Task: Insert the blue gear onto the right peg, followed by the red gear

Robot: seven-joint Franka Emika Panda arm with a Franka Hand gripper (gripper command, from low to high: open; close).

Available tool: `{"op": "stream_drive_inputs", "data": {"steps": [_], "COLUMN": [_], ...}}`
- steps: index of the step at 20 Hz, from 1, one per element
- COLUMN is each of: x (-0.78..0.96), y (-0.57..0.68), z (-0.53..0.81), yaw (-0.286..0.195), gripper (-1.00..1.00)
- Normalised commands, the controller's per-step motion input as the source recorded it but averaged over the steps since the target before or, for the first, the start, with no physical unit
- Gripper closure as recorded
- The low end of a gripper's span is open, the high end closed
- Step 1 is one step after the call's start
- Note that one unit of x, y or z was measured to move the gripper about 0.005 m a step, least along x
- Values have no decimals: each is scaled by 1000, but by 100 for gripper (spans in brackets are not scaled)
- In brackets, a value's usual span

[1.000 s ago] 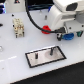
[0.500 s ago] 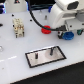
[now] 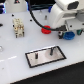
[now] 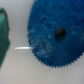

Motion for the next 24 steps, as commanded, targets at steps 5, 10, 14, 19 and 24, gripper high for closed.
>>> {"op": "stream_drive_inputs", "data": {"steps": [5,10,14,19,24], "x": [-192,146,323,430,458], "y": [-16,-65,-131,-242,-299], "z": [7,410,567,553,532], "yaw": [0,0,0,0,0], "gripper": [100,100,100,100,100]}}
